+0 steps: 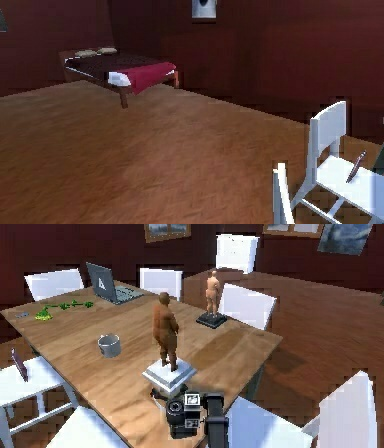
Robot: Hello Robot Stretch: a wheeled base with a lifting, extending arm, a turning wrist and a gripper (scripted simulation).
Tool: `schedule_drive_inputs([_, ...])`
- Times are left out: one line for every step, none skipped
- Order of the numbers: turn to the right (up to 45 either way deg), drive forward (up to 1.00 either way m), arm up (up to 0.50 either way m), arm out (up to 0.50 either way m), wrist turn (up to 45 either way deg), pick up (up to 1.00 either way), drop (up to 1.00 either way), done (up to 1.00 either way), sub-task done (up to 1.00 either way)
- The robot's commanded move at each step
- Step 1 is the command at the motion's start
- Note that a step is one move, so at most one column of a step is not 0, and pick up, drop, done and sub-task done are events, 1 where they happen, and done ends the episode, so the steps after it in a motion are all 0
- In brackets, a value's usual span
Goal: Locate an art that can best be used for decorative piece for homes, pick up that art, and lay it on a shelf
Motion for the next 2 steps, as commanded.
schedule_drive_inputs([0.0, 0.0, 0.22, 0.0, 0.0, 0.0, 0.0, 0.0, 0.0])
schedule_drive_inputs([0.0, 0.0, 0.0, 0.0, -45.0, 0.0, 0.0, 0.0, 0.0])
